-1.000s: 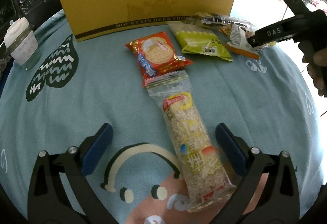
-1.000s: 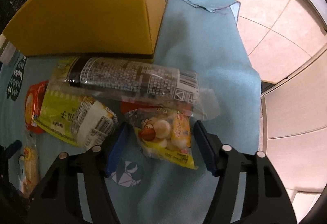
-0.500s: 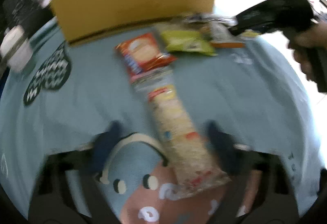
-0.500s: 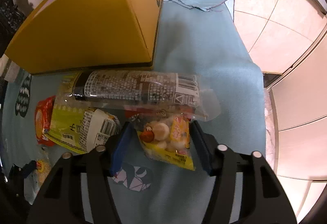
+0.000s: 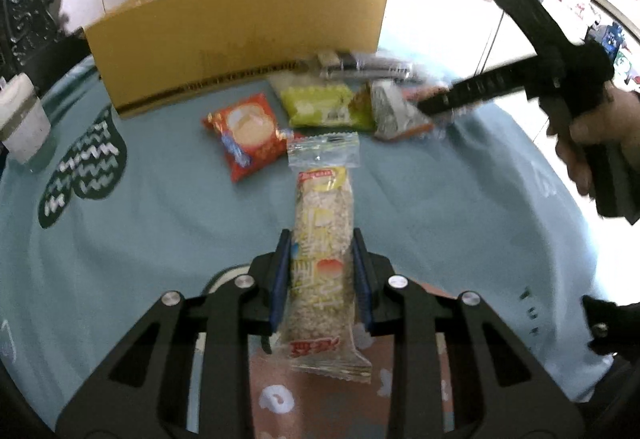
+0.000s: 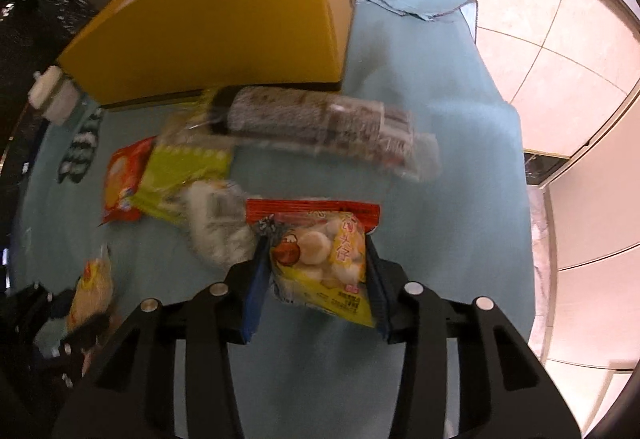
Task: Organize snacks
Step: 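Carry the rice-stick bag and egg-cake bag into the yellow box and release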
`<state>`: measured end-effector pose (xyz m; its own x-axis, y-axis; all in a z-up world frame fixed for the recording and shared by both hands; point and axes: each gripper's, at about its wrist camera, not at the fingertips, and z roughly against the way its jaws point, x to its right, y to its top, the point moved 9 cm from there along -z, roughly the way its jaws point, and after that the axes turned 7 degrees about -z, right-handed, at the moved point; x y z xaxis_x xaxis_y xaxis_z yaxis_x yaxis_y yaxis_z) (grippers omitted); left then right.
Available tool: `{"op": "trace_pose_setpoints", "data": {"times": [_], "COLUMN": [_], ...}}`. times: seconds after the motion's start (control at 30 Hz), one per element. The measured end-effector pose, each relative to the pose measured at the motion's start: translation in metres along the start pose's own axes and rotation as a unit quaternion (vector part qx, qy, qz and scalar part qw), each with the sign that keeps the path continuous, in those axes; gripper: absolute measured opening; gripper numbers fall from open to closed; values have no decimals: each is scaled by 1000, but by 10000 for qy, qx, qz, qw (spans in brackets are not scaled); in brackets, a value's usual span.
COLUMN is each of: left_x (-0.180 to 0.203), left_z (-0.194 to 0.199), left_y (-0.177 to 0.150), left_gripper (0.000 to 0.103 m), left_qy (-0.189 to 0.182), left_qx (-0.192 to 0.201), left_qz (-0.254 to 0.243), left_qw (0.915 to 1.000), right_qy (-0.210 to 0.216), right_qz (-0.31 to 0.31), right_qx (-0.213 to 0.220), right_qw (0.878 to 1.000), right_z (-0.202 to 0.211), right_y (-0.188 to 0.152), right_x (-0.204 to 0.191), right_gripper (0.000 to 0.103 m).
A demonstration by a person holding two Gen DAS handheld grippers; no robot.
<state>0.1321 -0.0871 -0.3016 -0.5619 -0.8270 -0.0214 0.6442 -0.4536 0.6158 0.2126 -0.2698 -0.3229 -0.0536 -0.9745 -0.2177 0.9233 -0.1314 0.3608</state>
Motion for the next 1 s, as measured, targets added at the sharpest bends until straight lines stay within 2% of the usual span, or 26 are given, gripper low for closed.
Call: {"op": "trace_pose_setpoints", "data": {"times": [0.3,0.43,0.63,1.0], "left_x": [-4,-8,-25,-68], "left_z": [32,44,65,124], "left_y": [7,15,35,113], "left_gripper": [28,28,28,28], "left_qy": [119,281,502,805], "left_qx": [163,216,282,927], "left_qz": [106,129,470,874], "left_qw": [9997,9993,9972,9886], "right_qy": [485,626,766,976], "right_qz": [63,161,327,641], "right_qx": [341,517,919,1675], "right_qw": [9982,9966,9923,9789], "right_z": [53,80,126,204], "right_y": [-22,-24,-20,25], "right_x": [-21,-31,-57,-91], "right_gripper": [44,44,44,44]}}
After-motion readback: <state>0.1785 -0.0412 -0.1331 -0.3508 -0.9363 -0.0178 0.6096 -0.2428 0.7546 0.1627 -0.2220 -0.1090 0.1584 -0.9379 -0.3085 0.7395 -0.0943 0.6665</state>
